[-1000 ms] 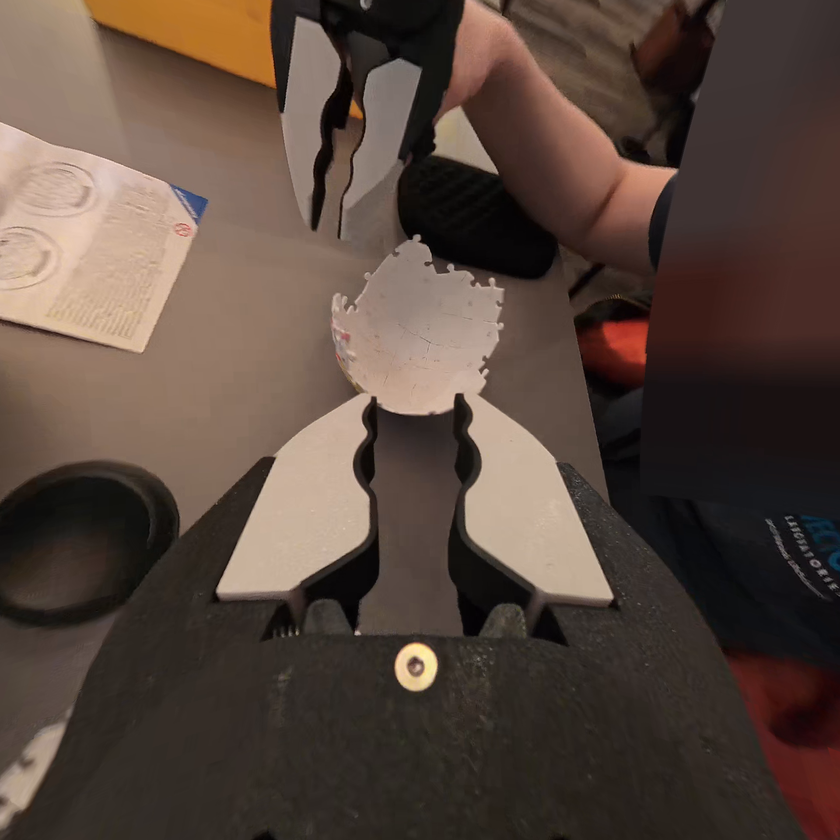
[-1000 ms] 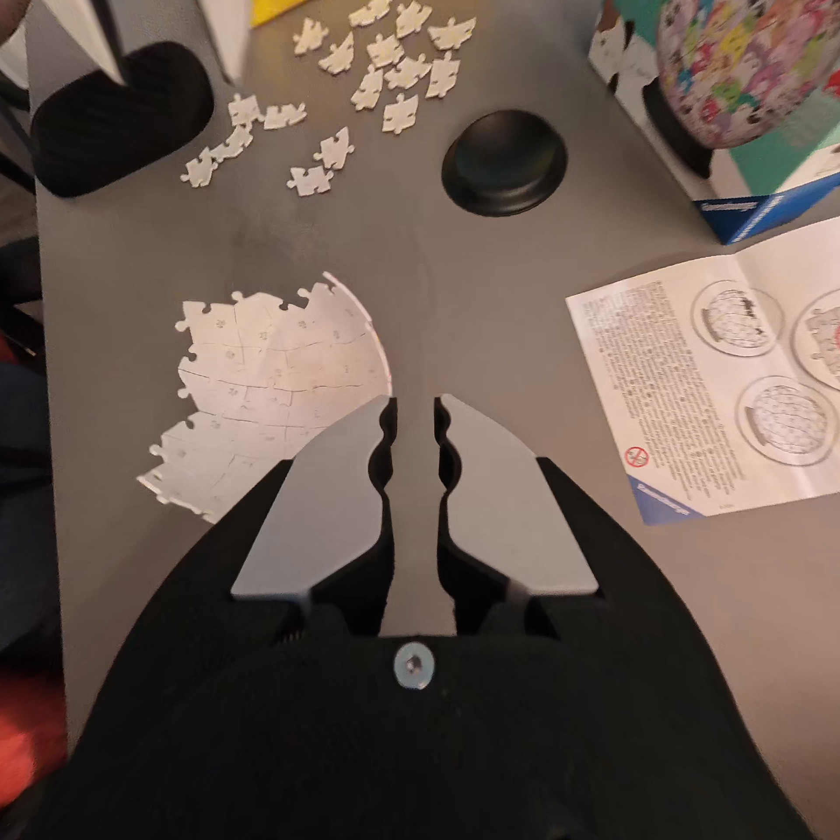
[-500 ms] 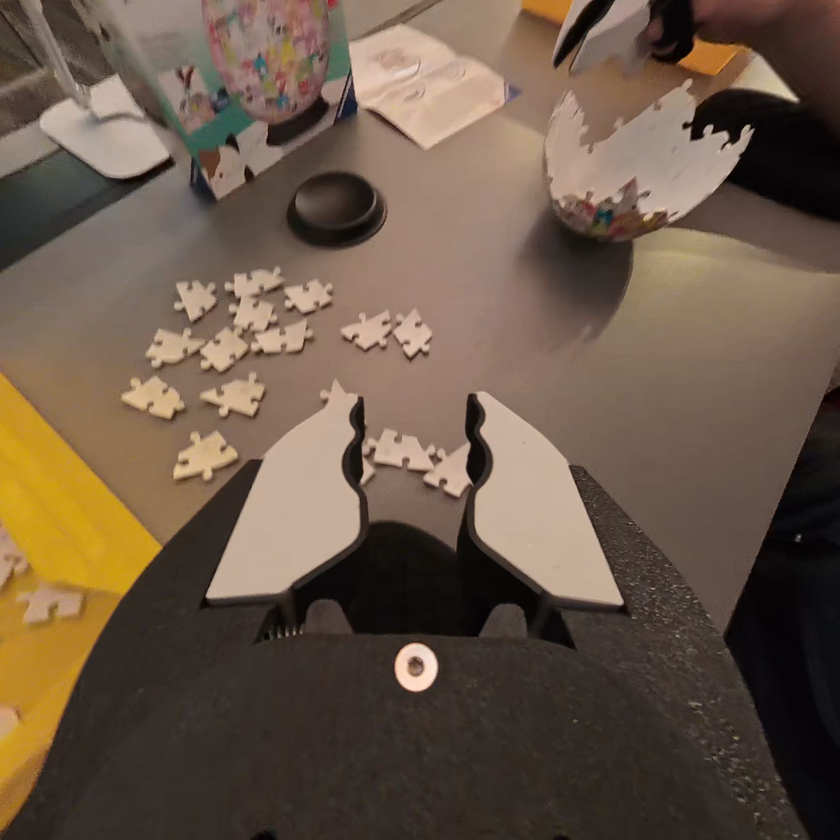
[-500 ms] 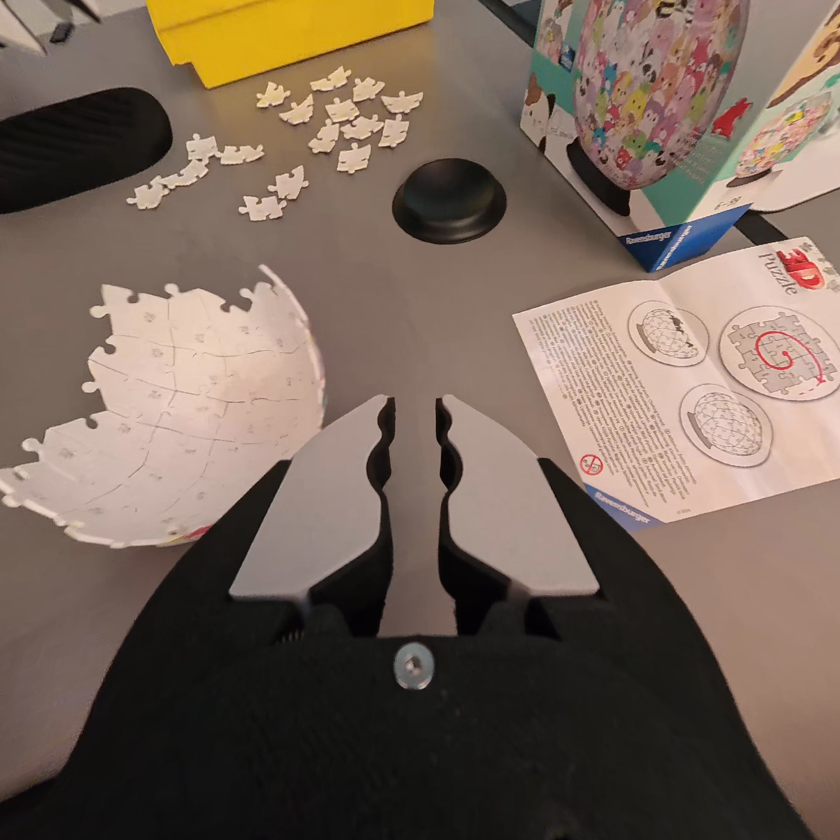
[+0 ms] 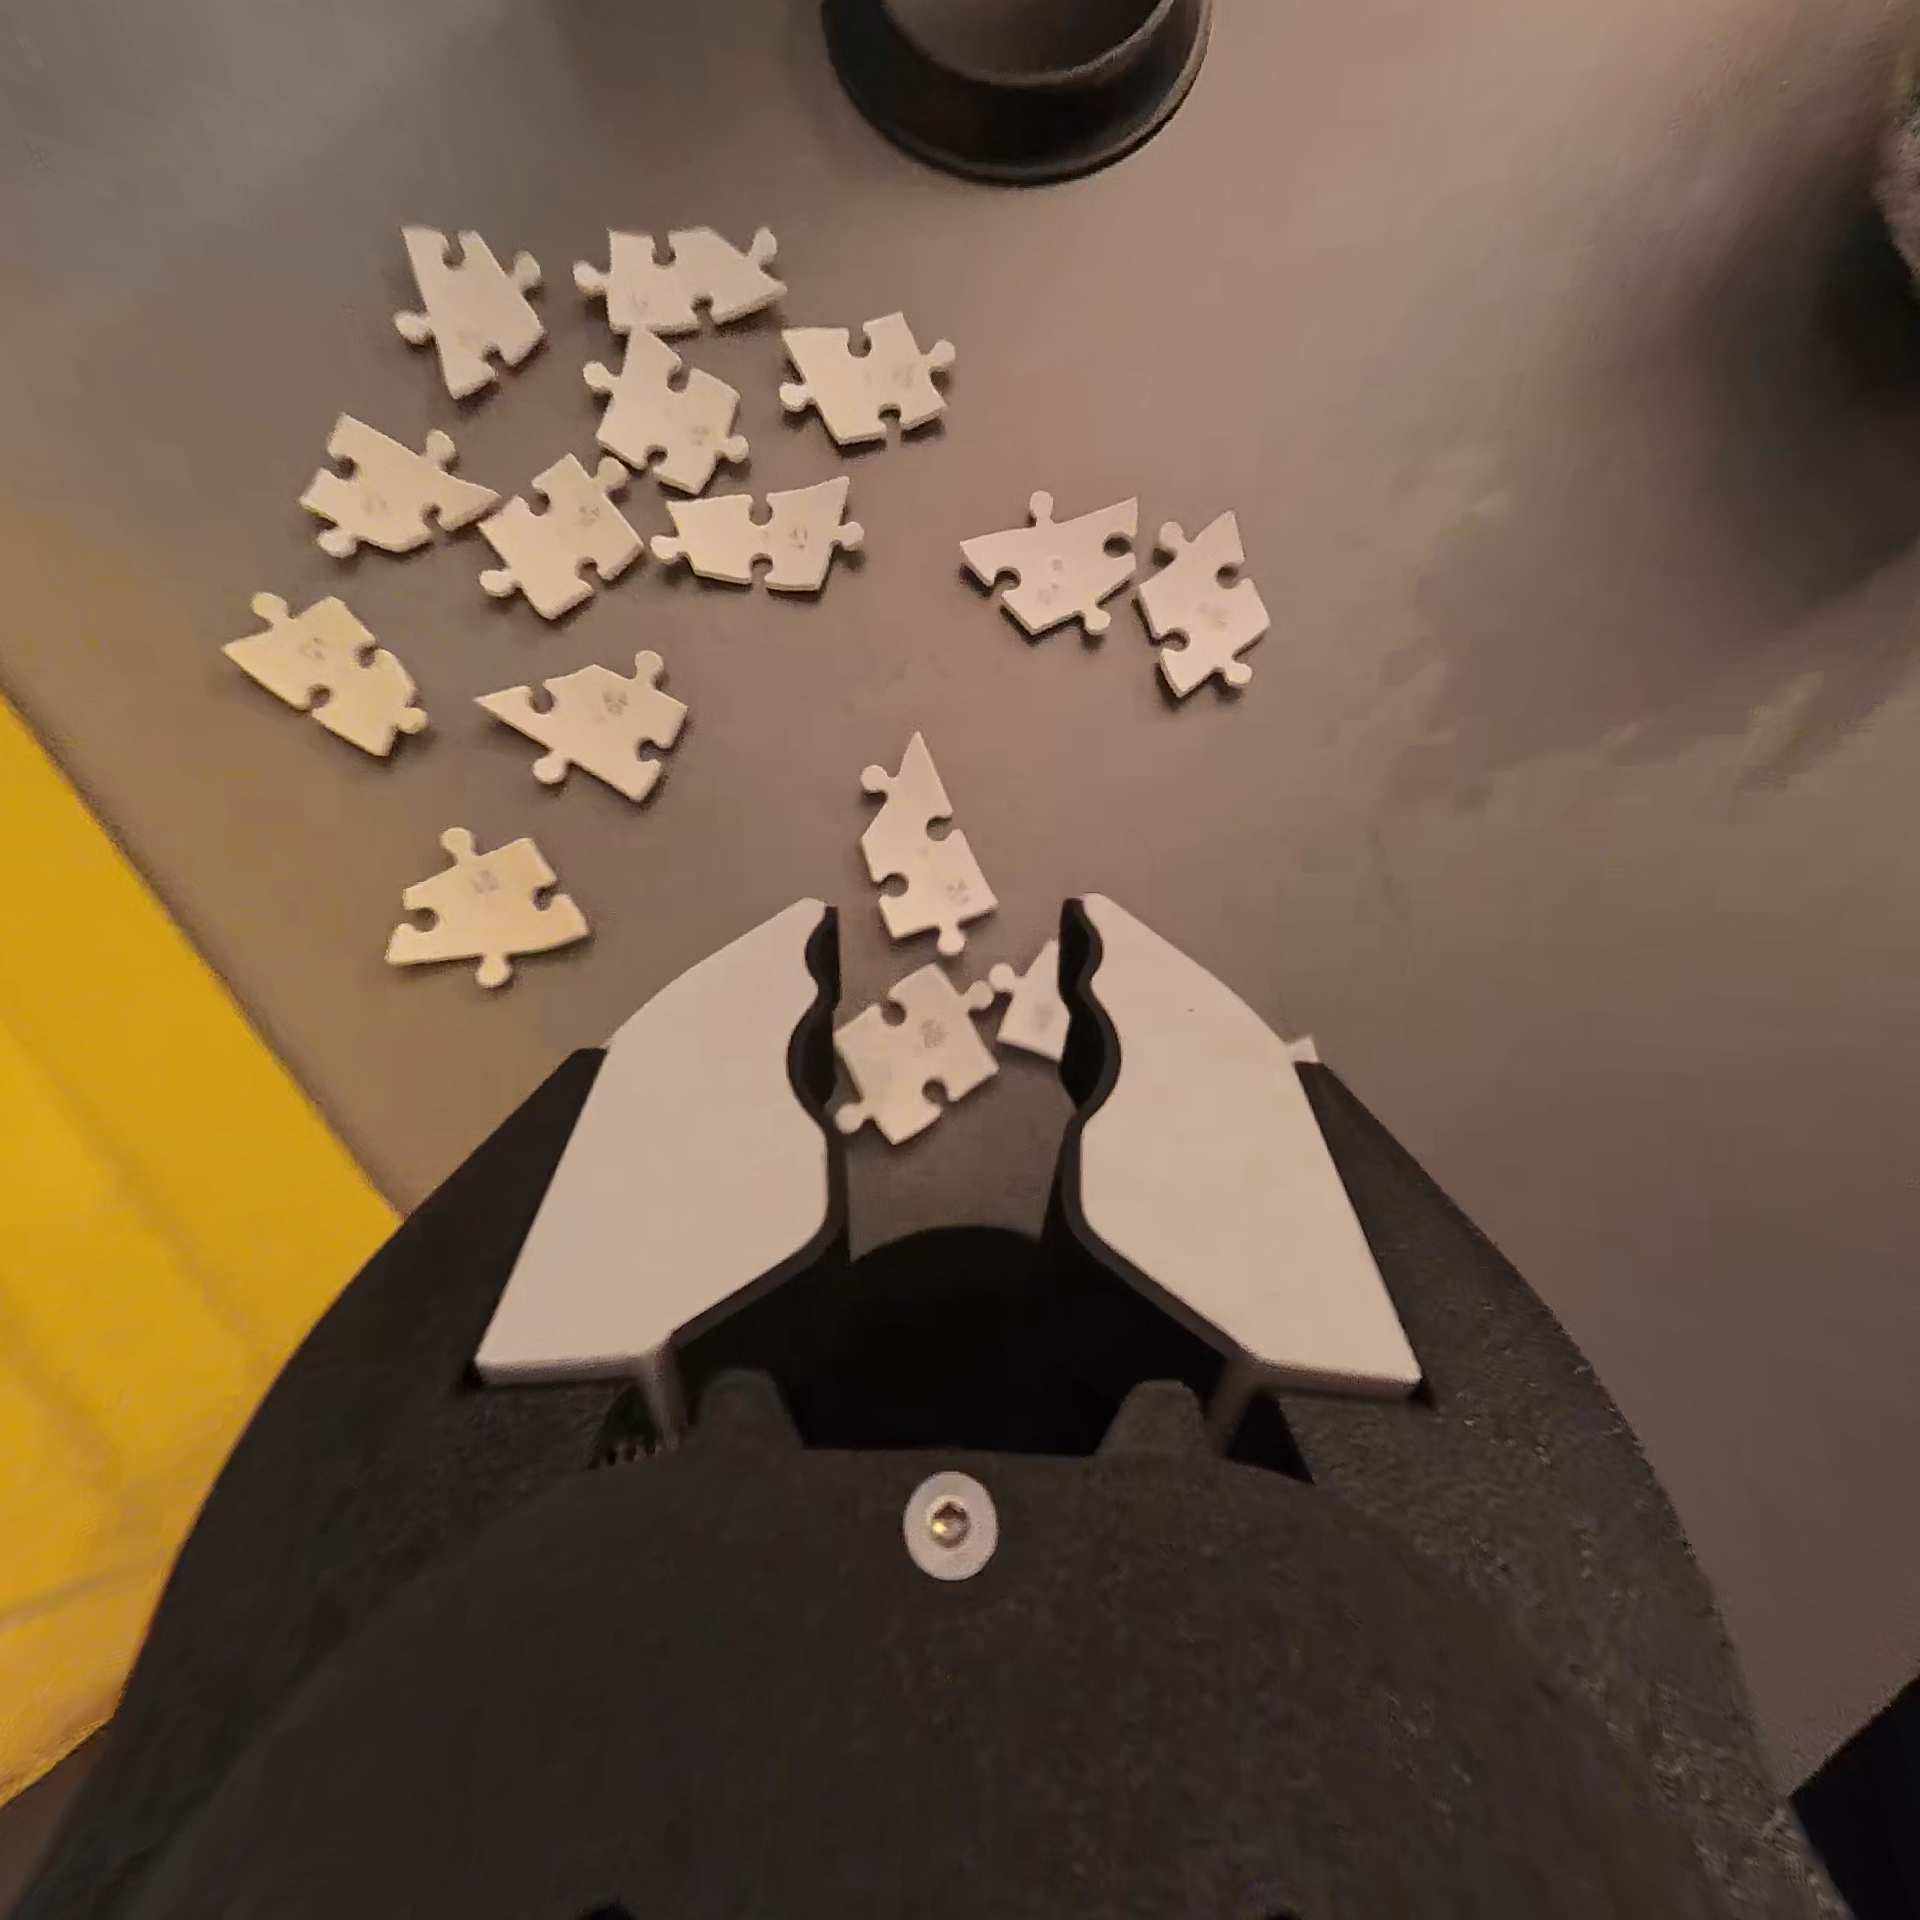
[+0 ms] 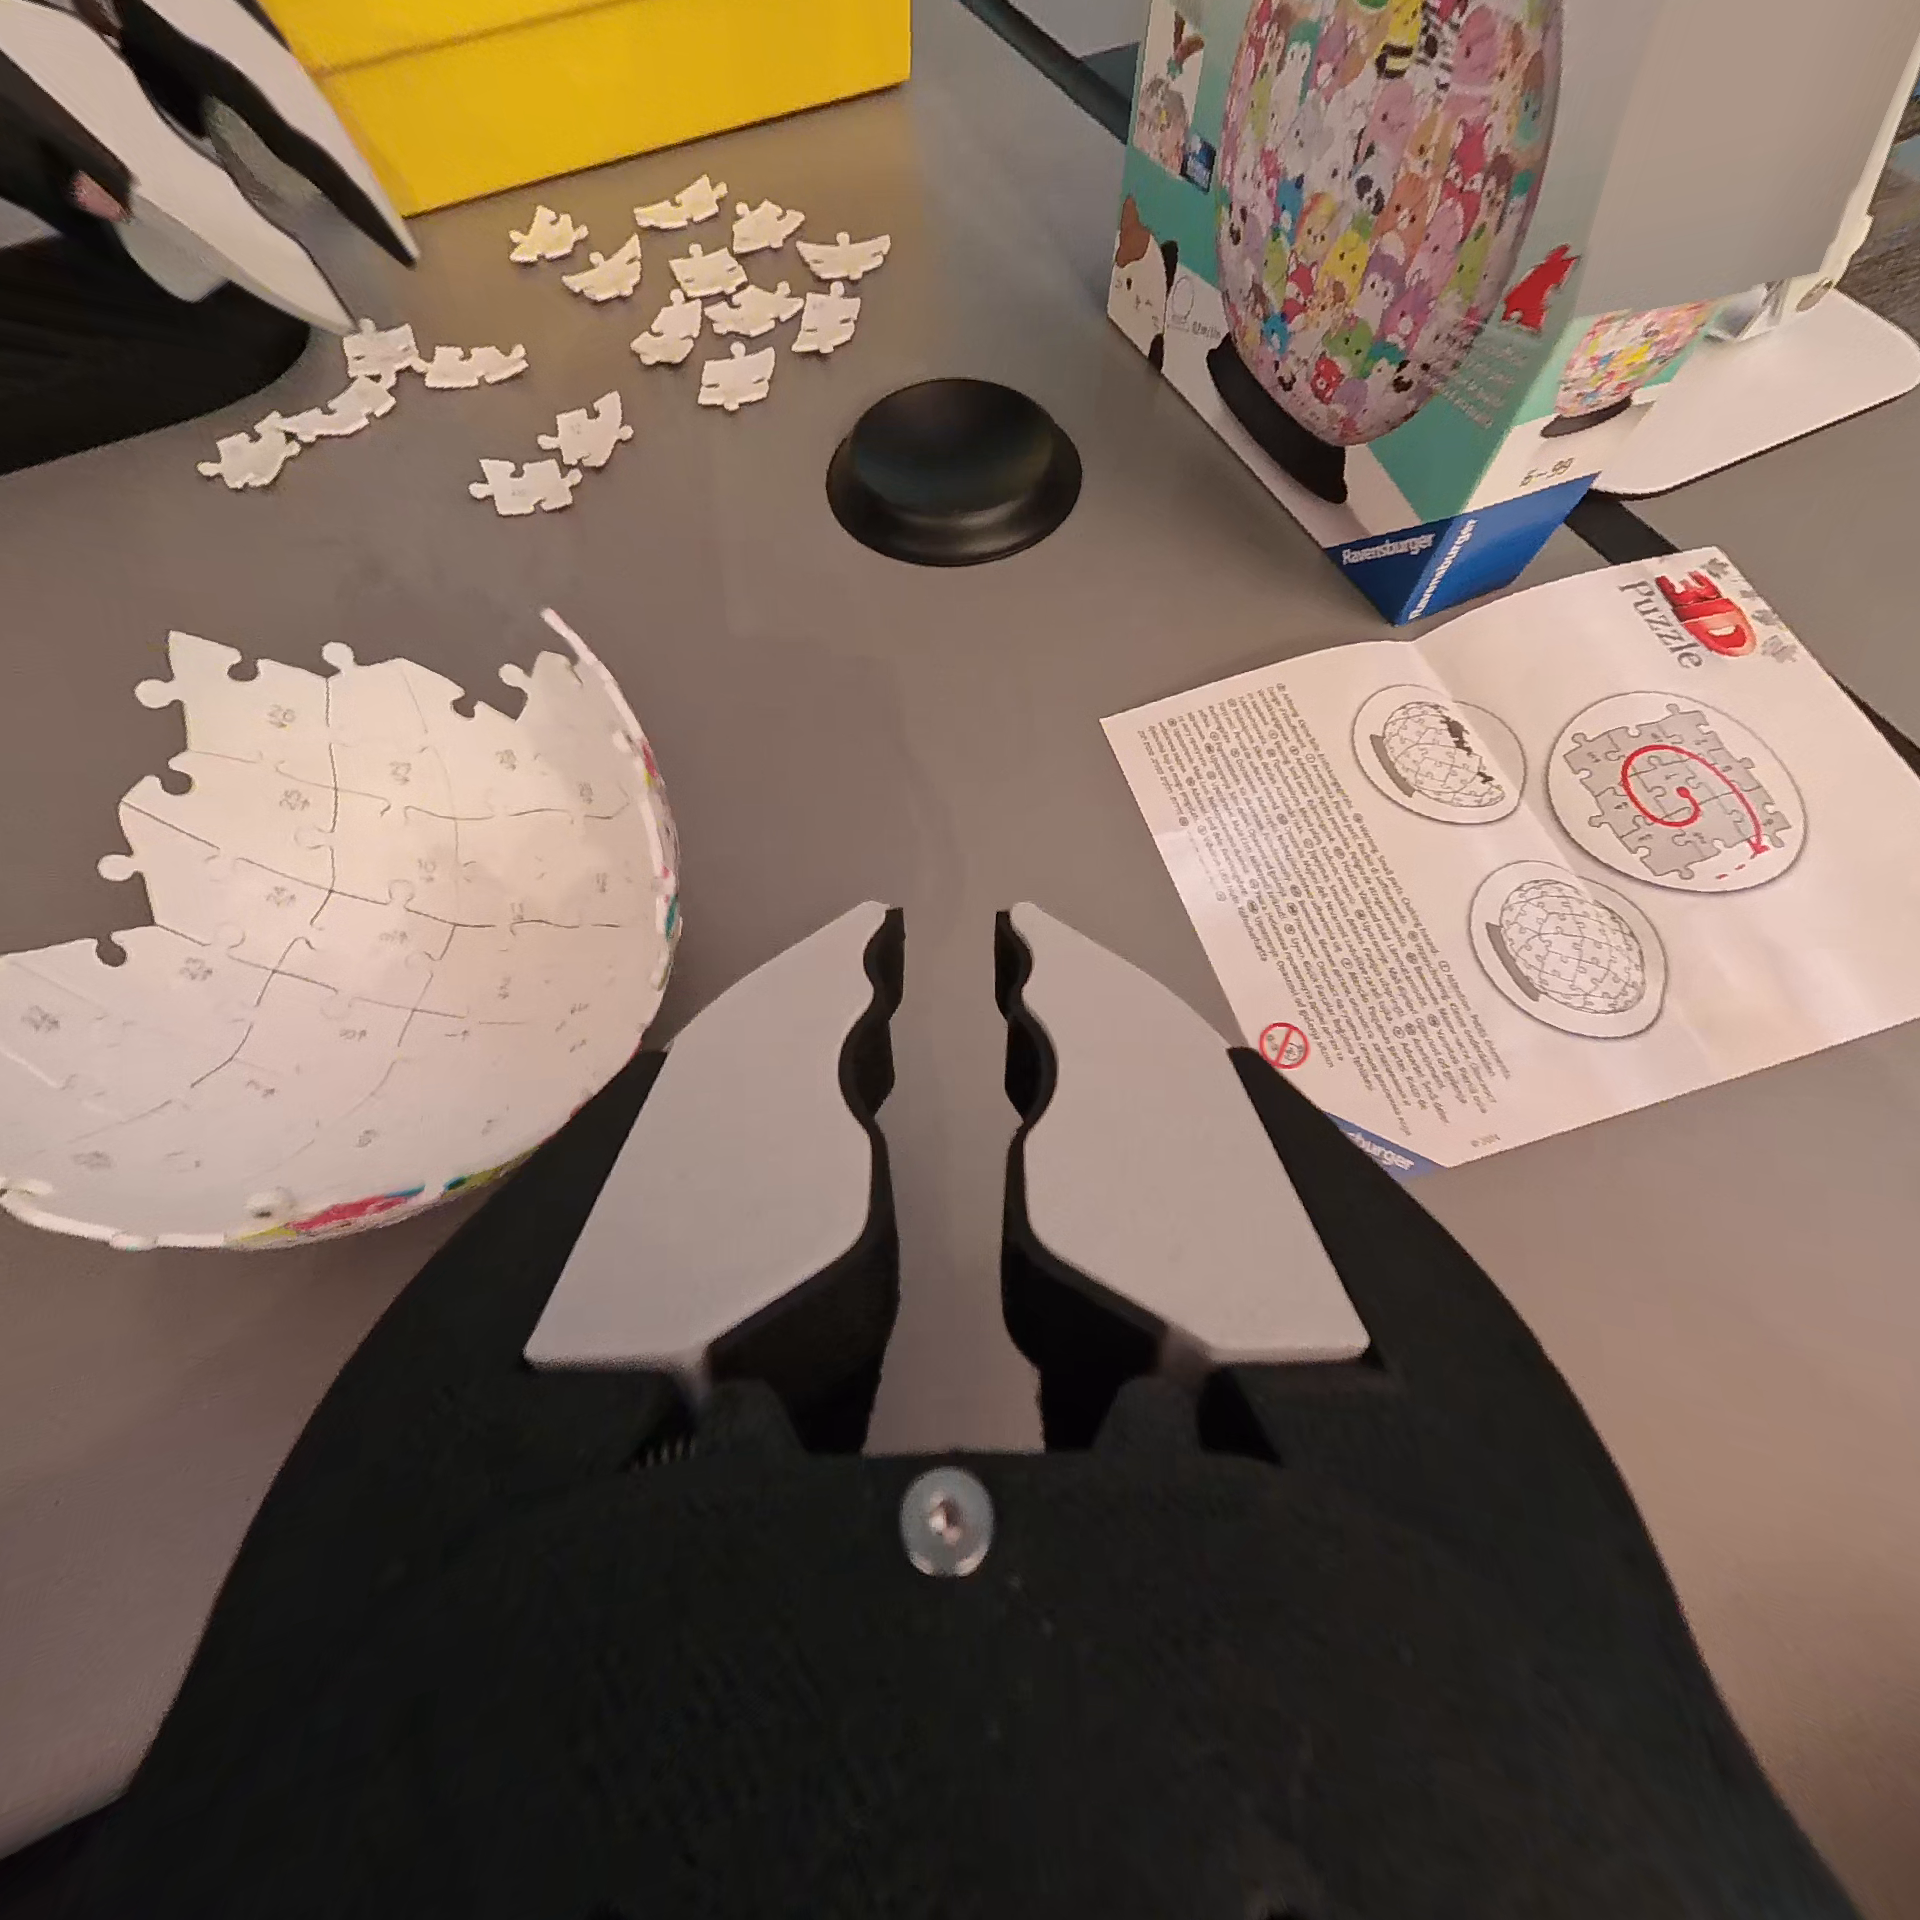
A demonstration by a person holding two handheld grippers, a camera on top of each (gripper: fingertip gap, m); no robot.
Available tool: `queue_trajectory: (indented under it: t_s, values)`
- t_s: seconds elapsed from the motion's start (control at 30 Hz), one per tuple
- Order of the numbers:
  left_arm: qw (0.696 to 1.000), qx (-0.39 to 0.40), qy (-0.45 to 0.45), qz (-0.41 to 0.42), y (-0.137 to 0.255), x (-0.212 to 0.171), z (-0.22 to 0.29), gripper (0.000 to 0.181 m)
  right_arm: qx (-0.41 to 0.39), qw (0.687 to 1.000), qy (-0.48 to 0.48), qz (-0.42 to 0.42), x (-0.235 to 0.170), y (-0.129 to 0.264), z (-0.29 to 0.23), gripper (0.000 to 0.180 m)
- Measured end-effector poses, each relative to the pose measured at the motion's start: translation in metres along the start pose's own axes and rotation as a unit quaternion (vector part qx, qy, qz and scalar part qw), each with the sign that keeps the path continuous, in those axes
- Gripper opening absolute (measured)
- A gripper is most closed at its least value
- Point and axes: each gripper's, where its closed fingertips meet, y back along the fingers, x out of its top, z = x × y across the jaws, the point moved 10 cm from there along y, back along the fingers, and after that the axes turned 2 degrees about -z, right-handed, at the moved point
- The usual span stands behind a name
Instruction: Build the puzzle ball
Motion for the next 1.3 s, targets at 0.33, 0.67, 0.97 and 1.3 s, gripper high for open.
queue_trajectory:
  t_s: [0.33,0.67,0.97,1.3]
  values:
    - [0.997,0.040,0.039,-0.060,-0.031,0.010,0.005,0.027,0.010,1.000,0.014,-0.006,0.002,0.003,-0.004,0.017]
    - [0.996,0.088,-0.024,0.007,-0.012,0.022,0.024,0.022,-0.029,0.998,0.029,0.051,0.015,0.020,-0.009,0.014]
    - [0.938,0.119,-0.224,0.236,0.033,0.110,0.141,0.021,0.034,0.976,-0.039,0.210,0.088,0.033,-0.101,0.041]
    - [0.909,0.101,-0.320,0.247,0.008,0.152,0.202,0.021,0.108,0.971,-0.134,0.167,0.072,0.016,-0.091,0.028]
